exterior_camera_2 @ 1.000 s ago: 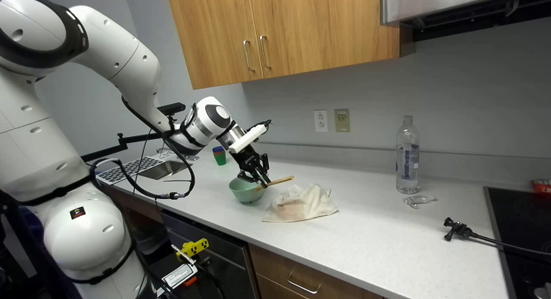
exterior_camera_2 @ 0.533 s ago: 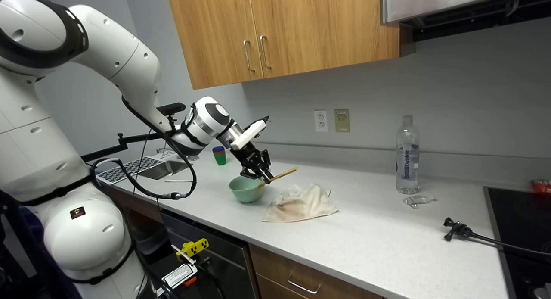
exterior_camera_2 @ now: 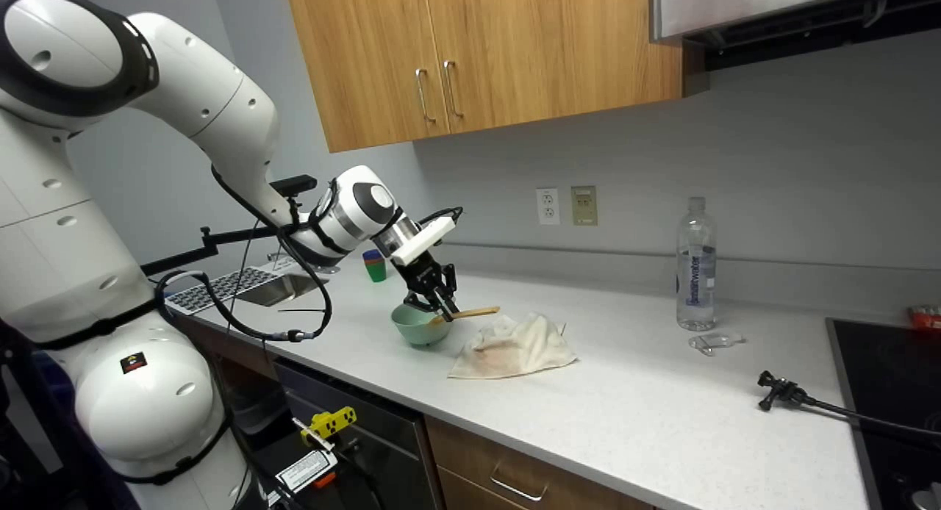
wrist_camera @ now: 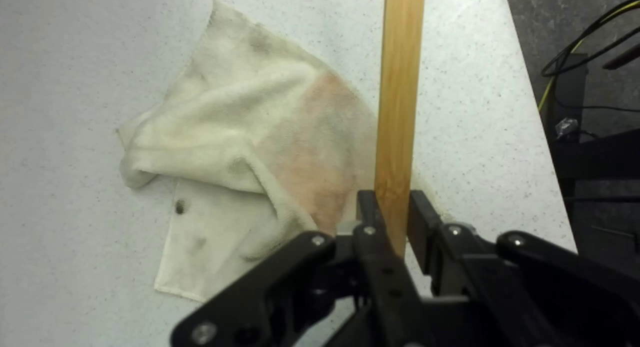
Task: Use the spatula to stir the contents of the blue bowl
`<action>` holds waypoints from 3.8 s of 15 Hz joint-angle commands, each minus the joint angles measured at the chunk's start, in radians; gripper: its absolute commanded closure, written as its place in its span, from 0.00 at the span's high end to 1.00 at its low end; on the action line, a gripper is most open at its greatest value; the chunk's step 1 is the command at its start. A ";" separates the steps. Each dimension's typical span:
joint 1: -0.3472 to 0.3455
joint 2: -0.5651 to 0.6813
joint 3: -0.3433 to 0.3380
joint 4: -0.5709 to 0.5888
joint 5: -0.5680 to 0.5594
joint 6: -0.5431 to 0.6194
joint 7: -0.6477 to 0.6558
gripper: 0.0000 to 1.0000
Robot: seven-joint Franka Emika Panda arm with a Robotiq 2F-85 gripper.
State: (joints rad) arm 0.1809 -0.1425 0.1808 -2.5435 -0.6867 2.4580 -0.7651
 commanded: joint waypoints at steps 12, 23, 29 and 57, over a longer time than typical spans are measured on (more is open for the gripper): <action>0.006 -0.001 -0.005 0.001 0.011 -0.003 -0.002 0.19; 0.006 -0.001 -0.005 0.001 0.011 -0.003 -0.002 0.19; 0.007 -0.035 0.003 0.023 -0.014 -0.025 0.009 0.05; 0.130 0.262 0.140 0.346 -0.205 -0.006 0.070 0.05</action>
State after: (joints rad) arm 0.3031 0.0660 0.3221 -2.2489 -0.8730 2.4615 -0.7083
